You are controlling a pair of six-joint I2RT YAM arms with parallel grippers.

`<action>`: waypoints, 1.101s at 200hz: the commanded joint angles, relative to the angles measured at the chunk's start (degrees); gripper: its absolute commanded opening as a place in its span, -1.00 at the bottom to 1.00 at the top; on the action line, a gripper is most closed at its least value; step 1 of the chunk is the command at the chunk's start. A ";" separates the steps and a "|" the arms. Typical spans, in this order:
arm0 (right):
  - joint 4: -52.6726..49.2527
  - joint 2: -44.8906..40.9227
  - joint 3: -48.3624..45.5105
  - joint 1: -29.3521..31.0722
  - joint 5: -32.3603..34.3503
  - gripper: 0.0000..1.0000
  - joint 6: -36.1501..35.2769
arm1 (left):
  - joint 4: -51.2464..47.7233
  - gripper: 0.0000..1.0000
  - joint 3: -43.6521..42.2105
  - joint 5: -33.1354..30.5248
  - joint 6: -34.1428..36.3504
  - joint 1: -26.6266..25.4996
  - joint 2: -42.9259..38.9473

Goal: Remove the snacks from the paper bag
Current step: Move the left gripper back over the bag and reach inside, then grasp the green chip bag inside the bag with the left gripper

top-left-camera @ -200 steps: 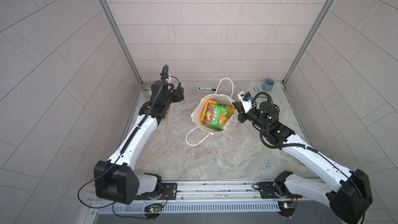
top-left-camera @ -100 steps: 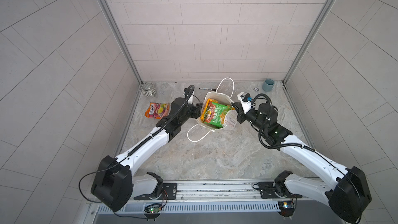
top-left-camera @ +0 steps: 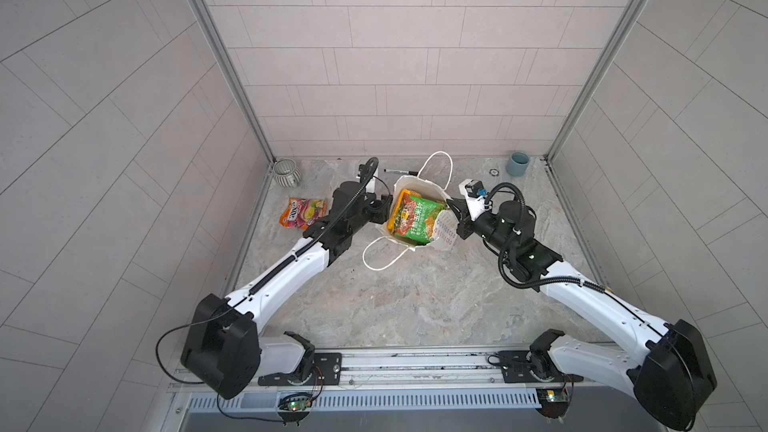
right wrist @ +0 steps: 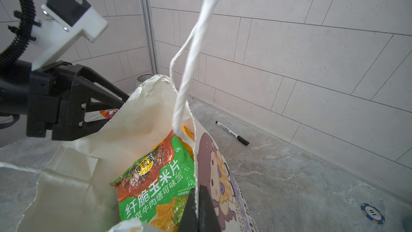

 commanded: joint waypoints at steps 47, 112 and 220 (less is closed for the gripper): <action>1.15 -3.23 -1.43 -0.17 -3.58 -1.00 0.29 | -8.85 0.25 5.17 -1.86 1.60 -2.48 -6.28; 2.01 -3.00 -1.87 -0.09 -3.60 -1.00 -0.10 | -18.97 0.26 10.37 1.15 3.26 -10.86 -1.34; 3.00 -2.38 -2.20 -0.08 -3.49 -1.00 0.34 | -22.31 0.75 15.20 -5.75 -0.63 -11.10 10.99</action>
